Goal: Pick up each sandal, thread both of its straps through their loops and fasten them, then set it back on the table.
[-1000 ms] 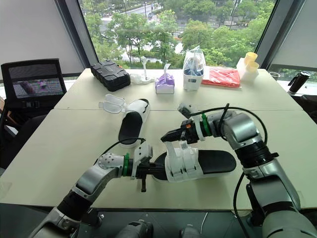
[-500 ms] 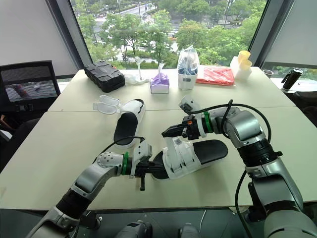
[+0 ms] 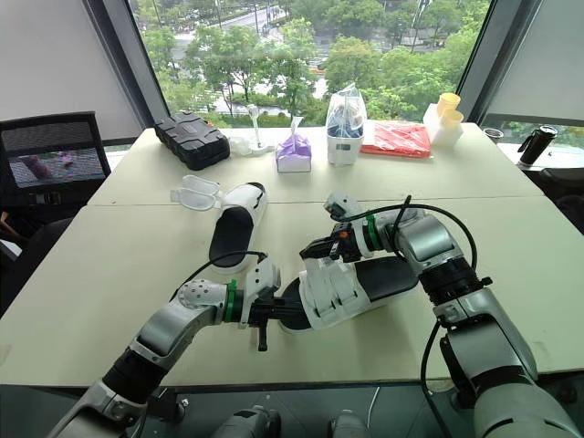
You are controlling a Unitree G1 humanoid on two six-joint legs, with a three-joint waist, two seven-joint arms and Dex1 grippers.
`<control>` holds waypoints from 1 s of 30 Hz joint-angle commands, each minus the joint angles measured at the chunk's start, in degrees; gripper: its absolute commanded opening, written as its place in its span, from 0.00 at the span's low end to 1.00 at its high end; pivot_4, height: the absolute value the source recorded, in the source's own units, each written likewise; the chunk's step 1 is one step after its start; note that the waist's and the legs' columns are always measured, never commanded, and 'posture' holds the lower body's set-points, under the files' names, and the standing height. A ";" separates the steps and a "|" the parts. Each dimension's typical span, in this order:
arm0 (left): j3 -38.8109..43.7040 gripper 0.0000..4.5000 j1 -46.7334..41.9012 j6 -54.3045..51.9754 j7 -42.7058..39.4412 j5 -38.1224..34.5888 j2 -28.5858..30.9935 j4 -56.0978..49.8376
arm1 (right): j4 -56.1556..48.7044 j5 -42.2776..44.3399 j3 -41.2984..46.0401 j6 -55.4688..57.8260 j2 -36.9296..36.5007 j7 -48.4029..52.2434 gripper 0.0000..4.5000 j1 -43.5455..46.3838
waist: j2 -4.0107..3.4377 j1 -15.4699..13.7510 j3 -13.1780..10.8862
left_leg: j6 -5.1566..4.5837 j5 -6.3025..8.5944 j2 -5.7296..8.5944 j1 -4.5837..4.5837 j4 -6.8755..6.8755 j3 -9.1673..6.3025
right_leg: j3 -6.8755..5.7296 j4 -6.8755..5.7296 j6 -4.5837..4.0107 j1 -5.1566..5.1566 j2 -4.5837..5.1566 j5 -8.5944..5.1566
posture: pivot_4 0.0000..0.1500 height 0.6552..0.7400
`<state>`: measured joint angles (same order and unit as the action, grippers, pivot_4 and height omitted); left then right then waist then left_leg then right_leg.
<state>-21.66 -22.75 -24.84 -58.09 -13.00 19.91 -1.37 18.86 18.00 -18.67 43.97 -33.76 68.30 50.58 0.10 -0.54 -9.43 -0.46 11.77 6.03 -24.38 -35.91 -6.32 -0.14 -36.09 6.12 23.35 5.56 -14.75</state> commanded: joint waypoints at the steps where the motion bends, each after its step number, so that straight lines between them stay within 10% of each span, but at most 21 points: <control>1: -2.06 0.00 1.44 -1.94 0.40 1.08 0.34 0.51 | 2.81 -5.48 -2.26 -5.30 0.47 -0.88 0.01 2.08 | 0.00 0.02 0.00 | 0.01 0.00 0.00 0.02 0.00 0.00 | 0.00 0.00 0.00 -0.01 0.00 0.00 | 1.00 1.00; 12: -1.66 0.00 1.58 -2.71 1.48 0.69 0.14 0.12 | 6.49 -19.12 -9.18 -25.21 -0.41 -2.93 0.01 0.69 | 0.01 0.26 0.02 | 0.15 0.07 0.00 0.72 0.03 -0.01 | 0.00 0.01 -0.07 -0.48 0.00 -0.07 | 1.00 1.00; 20: -1.67 0.00 1.57 -2.71 1.58 0.65 0.11 0.12 | 8.61 -22.08 -6.71 -30.89 1.52 -4.05 0.77 0.85 | 0.02 -0.24 0.01 | 0.14 0.06 0.06 0.92 0.33 -0.02 | 0.00 0.04 0.08 -0.58 0.04 -0.06 | 1.00 1.00; 30: -1.64 0.00 1.30 -2.40 1.40 0.93 -0.04 0.46 | 14.95 -23.20 1.58 -38.79 0.62 -12.63 0.77 6.57 | -0.02 -0.19 -0.04 | 0.24 -0.01 0.12 0.91 0.59 -0.03 | 0.00 0.08 0.06 -0.58 0.06 -0.07 | 1.00 1.00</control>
<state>-21.81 -22.12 -26.14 -57.08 -13.13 19.69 -2.27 34.02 -5.95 -21.32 6.58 -31.62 57.61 53.58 0.09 -0.74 -9.47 -0.22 11.76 6.15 -23.46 -35.32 -6.35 -0.14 -36.01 6.18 22.78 5.62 -14.83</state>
